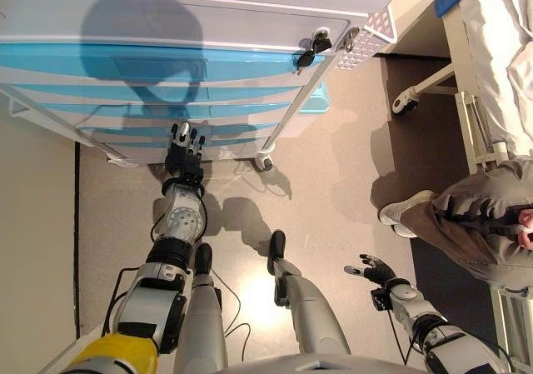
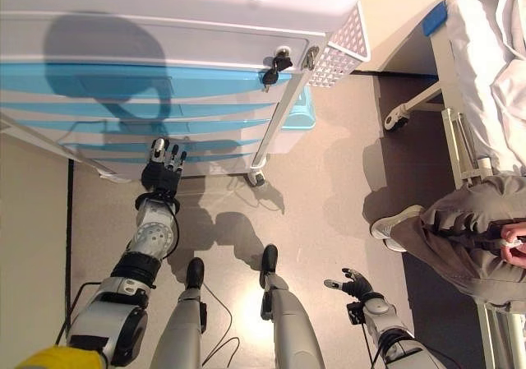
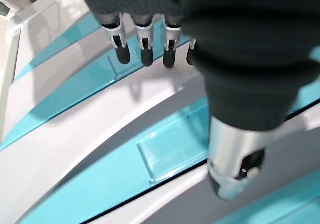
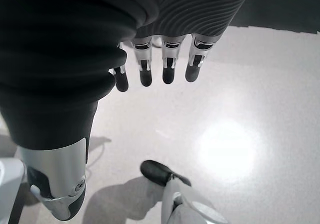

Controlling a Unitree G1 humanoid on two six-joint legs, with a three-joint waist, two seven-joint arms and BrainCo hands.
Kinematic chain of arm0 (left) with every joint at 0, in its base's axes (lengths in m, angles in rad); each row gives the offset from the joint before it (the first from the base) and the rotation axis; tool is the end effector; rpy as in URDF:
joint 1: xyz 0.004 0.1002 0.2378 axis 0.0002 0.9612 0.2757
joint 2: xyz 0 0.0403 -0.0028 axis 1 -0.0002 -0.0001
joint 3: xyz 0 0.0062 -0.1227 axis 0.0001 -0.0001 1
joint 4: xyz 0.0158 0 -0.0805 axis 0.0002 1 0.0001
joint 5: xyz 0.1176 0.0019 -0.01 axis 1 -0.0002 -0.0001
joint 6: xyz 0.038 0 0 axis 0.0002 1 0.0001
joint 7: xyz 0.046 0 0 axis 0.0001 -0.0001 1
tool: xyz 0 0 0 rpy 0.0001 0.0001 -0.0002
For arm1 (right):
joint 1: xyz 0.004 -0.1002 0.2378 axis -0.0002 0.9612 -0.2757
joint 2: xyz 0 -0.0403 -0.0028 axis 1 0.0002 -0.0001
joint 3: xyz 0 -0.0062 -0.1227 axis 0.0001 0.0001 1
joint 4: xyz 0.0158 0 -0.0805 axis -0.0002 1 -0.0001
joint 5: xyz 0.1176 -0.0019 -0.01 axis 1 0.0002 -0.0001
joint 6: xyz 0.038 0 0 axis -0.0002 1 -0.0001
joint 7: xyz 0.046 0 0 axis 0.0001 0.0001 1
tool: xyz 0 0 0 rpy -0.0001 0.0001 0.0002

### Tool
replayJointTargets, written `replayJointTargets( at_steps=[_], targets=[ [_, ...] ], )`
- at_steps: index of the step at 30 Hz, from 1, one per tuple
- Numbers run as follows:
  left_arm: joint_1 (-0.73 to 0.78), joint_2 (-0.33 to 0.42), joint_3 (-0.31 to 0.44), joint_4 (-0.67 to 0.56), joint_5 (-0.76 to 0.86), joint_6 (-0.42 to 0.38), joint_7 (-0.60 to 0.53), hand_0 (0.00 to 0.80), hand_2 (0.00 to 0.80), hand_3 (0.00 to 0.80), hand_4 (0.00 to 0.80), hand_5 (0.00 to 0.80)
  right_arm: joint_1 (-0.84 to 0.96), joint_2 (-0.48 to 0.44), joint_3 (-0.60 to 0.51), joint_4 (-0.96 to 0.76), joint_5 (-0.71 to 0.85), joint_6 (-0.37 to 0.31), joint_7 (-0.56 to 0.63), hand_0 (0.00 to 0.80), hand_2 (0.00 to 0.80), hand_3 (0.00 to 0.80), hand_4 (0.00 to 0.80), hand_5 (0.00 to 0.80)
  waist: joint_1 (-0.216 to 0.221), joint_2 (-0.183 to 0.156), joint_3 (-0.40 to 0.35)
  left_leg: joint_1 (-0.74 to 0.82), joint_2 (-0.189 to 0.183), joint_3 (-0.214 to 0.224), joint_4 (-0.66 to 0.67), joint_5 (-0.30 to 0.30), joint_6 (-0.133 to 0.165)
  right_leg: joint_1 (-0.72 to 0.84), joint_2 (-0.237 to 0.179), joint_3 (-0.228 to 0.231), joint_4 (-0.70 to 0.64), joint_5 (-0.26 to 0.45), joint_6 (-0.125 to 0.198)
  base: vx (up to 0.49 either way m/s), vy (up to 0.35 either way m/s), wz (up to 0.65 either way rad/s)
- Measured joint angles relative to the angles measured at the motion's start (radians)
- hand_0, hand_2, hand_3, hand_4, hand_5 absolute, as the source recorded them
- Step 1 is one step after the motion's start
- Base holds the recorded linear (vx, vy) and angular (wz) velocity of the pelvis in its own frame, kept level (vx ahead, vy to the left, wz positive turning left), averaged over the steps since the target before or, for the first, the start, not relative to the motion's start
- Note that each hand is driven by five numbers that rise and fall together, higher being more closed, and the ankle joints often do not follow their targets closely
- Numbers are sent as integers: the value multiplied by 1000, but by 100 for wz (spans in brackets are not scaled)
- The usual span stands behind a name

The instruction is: Open the drawer and pick up the medicine

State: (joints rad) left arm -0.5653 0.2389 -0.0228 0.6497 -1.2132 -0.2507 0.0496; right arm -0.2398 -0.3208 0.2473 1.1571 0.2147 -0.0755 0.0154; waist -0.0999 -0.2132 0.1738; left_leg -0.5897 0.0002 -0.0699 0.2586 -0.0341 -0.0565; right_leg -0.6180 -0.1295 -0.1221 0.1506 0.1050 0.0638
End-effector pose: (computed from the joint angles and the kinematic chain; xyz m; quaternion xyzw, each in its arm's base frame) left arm 0.3329 0.1927 0.0586 -0.4549 -0.0550 0.0923 0.8841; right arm 0.1861 -0.2418 -0.1083 -0.1216 0.4153 -0.0175 0.9014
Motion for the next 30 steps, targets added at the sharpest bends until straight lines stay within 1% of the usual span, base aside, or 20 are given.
replayJointTargets(
  at_steps=[5, 6, 9, 11, 12, 18, 21, 27, 30],
  targets=[
    [11, 1, 0, -17, -1, 0, -4, 0, 0, 0, 0, 0, 0, 0, 0, -3, -7, 0, 2, 0, 0, 0, 0, 0, -2, 0, 0, 0, 0, 0, 0, 0, 0, 0, 0, 0, 0, 0, 0, 0, 0, 0],
    [25, 2, 1, -39, -1, -1, -4, 0, 0, 0, 0, 0, 1, 0, 0, -8, -7, 0, 2, 0, 0, 0, 0, 0, -6, 0, 0, 0, 0, 0, -1, 0, 0, 0, 0, 0, 0, 0, 0, 0, 0, 0],
    [32, 3, 0, -52, -1, -1, -5, 0, 0, 0, 0, 0, 2, 0, 0, -9, -7, -1, 3, 0, 0, 0, 0, 0, -6, 0, 0, 1, 0, -1, -1, 0, 0, 0, 0, -1, 0, 0, 0, 0, 0, 0],
    [53, 3, 0, -91, -5, -2, -6, 0, 0, 0, 0, 0, 2, 0, 0, -9, -7, -1, 3, 0, 0, 0, 0, 0, -7, 1, 1, 1, 0, -1, -2, 0, 0, 0, 0, -1, 0, 0, 0, 0, 0, 0],
    [67, 4, -1, -118, -22, -2, -12, 0, 0, 0, 0, 0, 4, 0, 0, -9, -8, -1, 4, 0, 0, 0, 0, 0, -6, 1, 2, 1, 0, -1, -2, 0, 0, 0, 0, -1, 0, 0, 0, 0, 0, 0],
    [71, 18, -16, -129, -22, -2, -17, 0, 0, 0, 0, 0, 8, -3, -1, -8, -8, -4, 14, 0, 0, 0, 0, 0, -1, 3, 7, 2, 1, -1, -2, 0, 0, 0, 0, -1, 0, 0, 0, 0, 0, 0],
    [82, 18, -16, -164, -22, -2, -21, 0, 0, 0, 0, 0, 9, -6, -1, -8, -10, -6, 21, 0, 0, 0, 0, 0, 4, 5, 20, 2, 1, -1, -2, 0, 0, 0, 0, -1, 1, 0, 0, 0, 0, 0],
    [98, 21, -16, -221, -27, -10, -43, 0, 0, 0, 0, 0, 8, -7, -2, -9, -19, -6, 24, 0, 0, 0, 0, 0, 7, 18, 38, 4, 1, -8, -3, 0, 0, 3, 0, -4, 1, 0, -1, 0, 0, 0],
    [99, 24, -16, -226, -26, -10, -44, 0, 0, 0, 0, 0, 8, -9, -5, -8, -20, -7, 26, 0, 0, 0, 0, 0, 7, 20, 43, 4, 1, -9, -3, 0, 0, 3, 0, -4, 1, 0, -1, 0, 0, 0]
  ],
)
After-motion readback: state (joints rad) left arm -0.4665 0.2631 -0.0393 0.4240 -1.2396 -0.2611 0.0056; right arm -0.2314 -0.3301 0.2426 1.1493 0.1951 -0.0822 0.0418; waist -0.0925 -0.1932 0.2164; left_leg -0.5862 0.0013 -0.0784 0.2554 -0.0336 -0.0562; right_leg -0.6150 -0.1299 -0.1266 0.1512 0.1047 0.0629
